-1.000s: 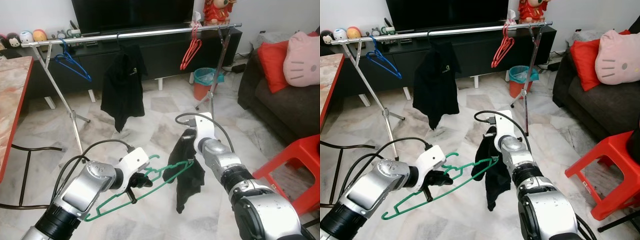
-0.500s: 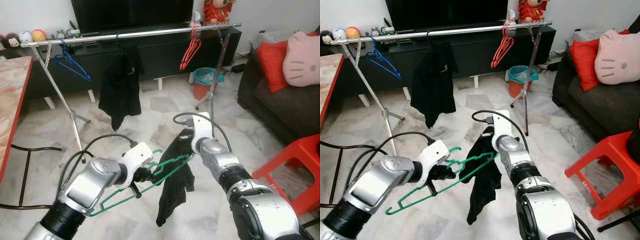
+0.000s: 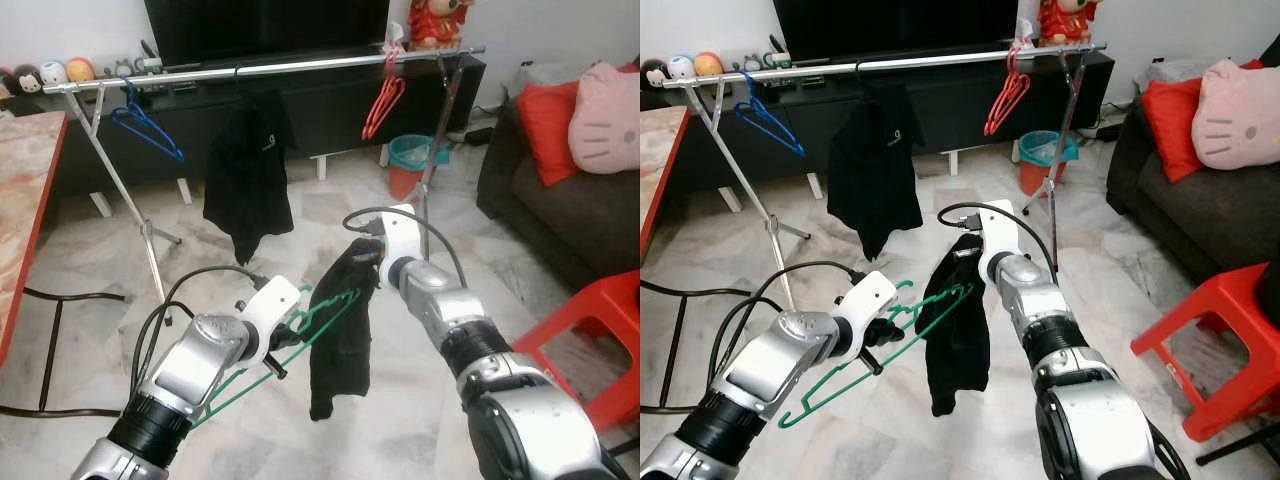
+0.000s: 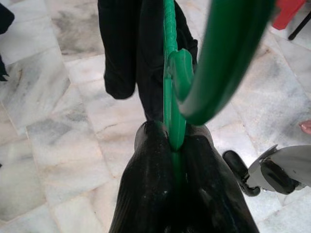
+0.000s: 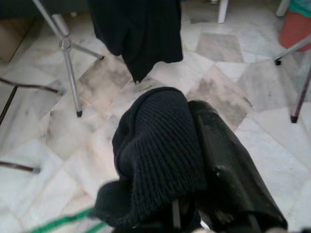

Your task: Hang hanger

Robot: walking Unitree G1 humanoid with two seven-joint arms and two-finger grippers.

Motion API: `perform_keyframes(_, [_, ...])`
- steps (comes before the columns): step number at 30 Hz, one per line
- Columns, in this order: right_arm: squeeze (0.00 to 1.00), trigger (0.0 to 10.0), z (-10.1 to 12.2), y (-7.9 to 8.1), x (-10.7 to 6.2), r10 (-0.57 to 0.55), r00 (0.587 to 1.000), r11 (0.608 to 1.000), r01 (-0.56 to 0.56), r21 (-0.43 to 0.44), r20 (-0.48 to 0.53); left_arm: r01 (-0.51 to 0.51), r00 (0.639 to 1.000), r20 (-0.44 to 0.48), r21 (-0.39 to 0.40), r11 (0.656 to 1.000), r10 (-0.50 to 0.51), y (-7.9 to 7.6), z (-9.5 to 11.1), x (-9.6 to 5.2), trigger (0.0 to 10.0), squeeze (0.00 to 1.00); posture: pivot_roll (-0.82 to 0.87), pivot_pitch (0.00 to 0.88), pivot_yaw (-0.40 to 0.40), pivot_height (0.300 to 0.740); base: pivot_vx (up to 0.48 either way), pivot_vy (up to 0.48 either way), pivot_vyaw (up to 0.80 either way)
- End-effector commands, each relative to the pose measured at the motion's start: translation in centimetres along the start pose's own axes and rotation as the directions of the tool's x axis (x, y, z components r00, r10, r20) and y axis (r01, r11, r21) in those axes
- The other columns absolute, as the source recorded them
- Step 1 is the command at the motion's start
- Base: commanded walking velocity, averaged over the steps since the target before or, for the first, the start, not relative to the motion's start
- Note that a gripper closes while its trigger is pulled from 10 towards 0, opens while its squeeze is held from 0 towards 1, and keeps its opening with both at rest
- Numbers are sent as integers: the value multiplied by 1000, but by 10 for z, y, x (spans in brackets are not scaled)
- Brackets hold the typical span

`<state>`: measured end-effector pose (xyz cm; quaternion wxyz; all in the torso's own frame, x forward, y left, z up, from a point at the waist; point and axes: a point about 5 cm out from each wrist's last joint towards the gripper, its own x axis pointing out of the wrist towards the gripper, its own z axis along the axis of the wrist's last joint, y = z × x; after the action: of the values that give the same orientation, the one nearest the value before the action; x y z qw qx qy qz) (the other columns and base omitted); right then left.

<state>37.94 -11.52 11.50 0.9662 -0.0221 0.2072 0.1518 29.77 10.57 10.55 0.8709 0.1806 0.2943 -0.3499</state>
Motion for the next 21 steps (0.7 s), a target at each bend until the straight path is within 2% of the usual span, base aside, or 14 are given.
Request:
perform_keyframes(1, [0, 10000, 0, -6, -3, -10, 1000, 1000, 10, -27, 2, -17, 1000, 13, 9, 1000, 17, 5, 1, -4, 10000, 0, 42, 0, 5, 740, 0, 0, 0])
perform_keyframes(5, [0, 10000, -11, -13, -7, -32, 999, 999, 32, -33, -28, -41, 998, 42, 8, 999, 40, 9, 4, -6, 10000, 0, 46, 0, 5, 740, 0, 0, 0])
perform_keyframes(10, [0, 10000, -13, -5, -10, 4, 999, 998, -6, -61, -39, -46, 991, 120, -38, 998, 50, 9, 15, -5, 10000, 0, 46, 0, 1, 740, 0, 0, 0])
perform_keyframes(13, [0, 10000, -13, -7, -13, 3, 999, 998, -5, -57, -38, -16, 990, 137, -61, 998, 24, 6, 17, -5, 10000, 0, 44, 0, 1, 740, 0, 0, 0])
perform_keyframes(18, [0, 10000, -11, -4, -18, 33, 999, 998, -35, -59, -33, 74, 989, 129, -44, 996, -68, -4, 13, -5, 10000, 0, 43, 0, 2, 740, 0, 0, 0])
perform_keyframes(21, [0, 10000, -13, -8, -20, -1, 999, 997, -2, -83, -44, 149, 981, 131, -20, 989, -145, -11, 12, -10, 10000, 0, 44, 0, 2, 740, 0, 0, 0])
